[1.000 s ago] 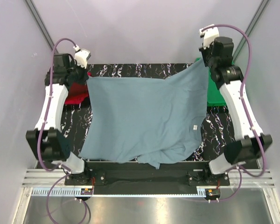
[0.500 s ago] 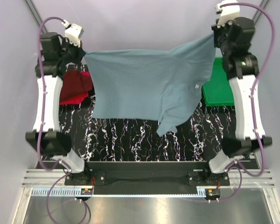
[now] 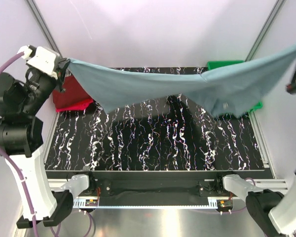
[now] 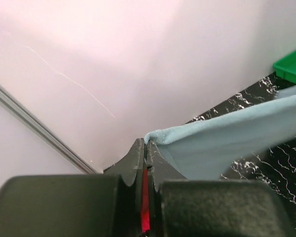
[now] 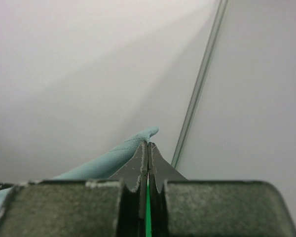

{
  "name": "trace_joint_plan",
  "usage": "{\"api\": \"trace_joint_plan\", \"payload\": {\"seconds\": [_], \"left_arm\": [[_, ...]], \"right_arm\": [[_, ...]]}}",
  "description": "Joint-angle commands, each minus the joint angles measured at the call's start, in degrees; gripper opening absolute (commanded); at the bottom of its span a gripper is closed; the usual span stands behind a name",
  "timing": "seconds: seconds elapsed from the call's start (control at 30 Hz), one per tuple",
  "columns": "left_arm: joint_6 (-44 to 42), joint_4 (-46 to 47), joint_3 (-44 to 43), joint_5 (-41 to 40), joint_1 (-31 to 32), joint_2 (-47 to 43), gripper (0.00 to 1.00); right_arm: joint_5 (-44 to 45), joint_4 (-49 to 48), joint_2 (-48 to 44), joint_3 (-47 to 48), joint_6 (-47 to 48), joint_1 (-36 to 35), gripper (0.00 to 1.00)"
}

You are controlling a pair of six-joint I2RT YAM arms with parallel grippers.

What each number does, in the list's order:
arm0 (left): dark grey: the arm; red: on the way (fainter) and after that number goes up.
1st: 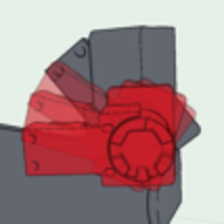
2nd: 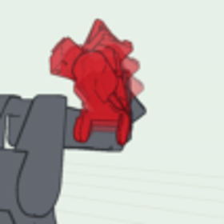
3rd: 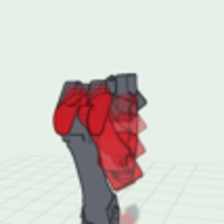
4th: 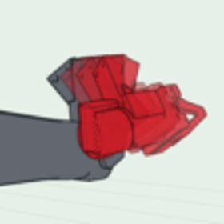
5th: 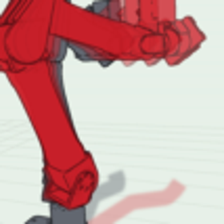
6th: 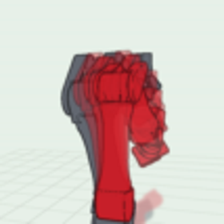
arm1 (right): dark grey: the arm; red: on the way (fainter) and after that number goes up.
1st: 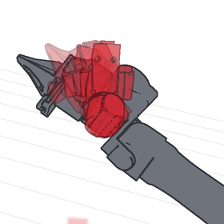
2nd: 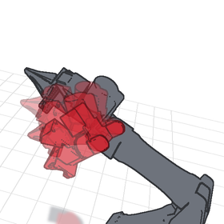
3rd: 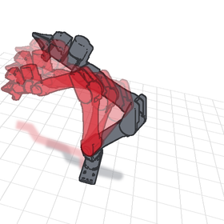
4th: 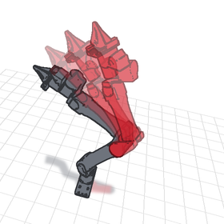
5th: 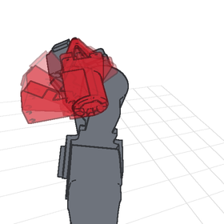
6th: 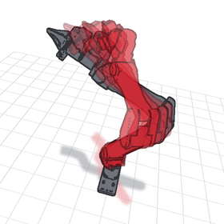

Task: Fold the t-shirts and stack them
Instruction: Flatten the tshirt out

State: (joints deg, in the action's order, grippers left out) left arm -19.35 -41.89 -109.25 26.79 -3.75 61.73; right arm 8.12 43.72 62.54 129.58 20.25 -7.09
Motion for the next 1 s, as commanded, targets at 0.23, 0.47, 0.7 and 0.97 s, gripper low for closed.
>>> {"api": "trace_joint_plan", "payload": {"seconds": [0.23,0.47,0.7,0.97], "left_arm": [[1.95,11.19,5.71,-6.21,-0.03,-7.06,0.00],[0.72,14.39,9.76,-15.00,-0.03,-2.69,0.00],[-1.47,11.46,17.73,-14.13,-0.12,10.75,0.00],[-4.99,18.06,22.15,-14.57,-0.12,26.74,0.00]], "right_arm": [[6.20,-1.79,1.70,10.17,7.08,0.41,0.00],[7.18,-15.39,2.76,-4.05,11.04,0.32,0.00],[3.31,-22.71,9.96,-20.75,5.86,0.41,0.00],[-1.26,-29.92,28.84,-25.00,7.61,0.94,0.00]]}}
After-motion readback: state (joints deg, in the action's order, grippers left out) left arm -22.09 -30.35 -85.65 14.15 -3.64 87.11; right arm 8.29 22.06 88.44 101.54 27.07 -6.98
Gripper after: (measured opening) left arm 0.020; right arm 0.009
